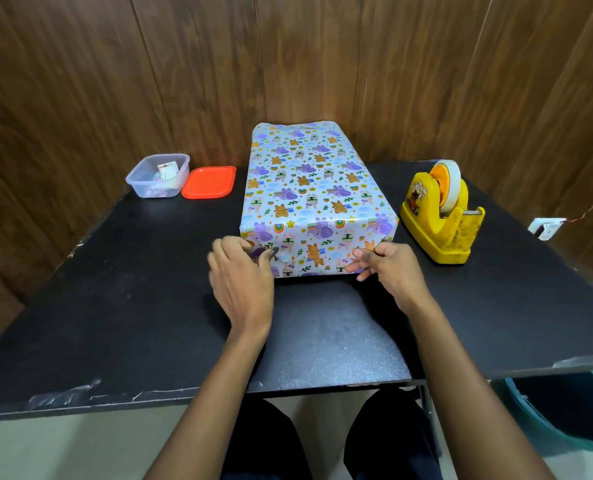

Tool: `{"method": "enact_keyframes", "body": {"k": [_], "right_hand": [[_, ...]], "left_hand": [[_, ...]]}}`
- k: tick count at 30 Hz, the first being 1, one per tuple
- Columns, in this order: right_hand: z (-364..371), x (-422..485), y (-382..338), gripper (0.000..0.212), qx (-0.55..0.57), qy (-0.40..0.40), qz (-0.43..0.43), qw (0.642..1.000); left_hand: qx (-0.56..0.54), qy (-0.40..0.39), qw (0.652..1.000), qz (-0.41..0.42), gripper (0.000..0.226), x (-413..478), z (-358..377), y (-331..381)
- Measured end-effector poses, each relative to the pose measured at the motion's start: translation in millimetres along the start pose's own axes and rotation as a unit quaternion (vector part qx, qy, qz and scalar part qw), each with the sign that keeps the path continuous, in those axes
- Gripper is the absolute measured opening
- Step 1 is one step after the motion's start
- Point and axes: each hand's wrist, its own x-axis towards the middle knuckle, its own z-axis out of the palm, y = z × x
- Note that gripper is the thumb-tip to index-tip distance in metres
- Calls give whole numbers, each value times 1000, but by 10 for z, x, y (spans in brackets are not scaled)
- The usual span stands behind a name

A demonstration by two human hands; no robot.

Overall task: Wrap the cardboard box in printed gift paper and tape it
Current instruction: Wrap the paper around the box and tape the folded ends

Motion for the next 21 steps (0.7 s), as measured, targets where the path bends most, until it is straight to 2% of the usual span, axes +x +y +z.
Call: {"method": "enact_keyframes", "body": {"k": [2, 4, 6, 8, 10, 11, 13, 15, 16, 18, 21], "right_hand": [[-8, -11, -24, 12, 4, -4, -1, 1000], [-10, -15, -34, 11, 5, -9, 3, 1000], [-17, -19, -48, 14, -2, -8, 8, 1000], [-28, -16, -56, 18, -17, -5, 14, 1000], [-43, -28, -82, 21, -30, -5, 22, 999], [-41, -34, -98, 21, -34, -7, 26, 999], [-48, -41, -109, 21, -38, -11, 32, 999], [-42, -38, -121, 23, -38, -12, 39, 998], [-32, -33, -124, 23, -39, -11, 44, 998], [-16, -25, -135, 26, -38, -8, 55, 998], [-1, -15, -155, 32, -31, -5, 77, 997]], "left_hand": [[80, 51, 993, 71, 53, 47, -17, -44], [111, 75, 984, 115, 71, 120, -29, -110], [117, 66, 975, 178, 85, 211, -49, -164], [167, 34, 946, 276, 94, 320, -71, -172], [220, -9, 889, 401, 101, 472, -92, -102], [232, -38, 847, 476, 102, 564, -98, -55], [238, -117, 741, 617, 103, 757, -84, 54], [253, -181, 658, 686, 100, 925, -63, 146], [259, -208, 635, 698, 97, 975, -46, 175], [252, -252, 613, 705, 92, 1024, 4, 182], [219, -286, 615, 701, 87, 1036, 32, 148]]}}
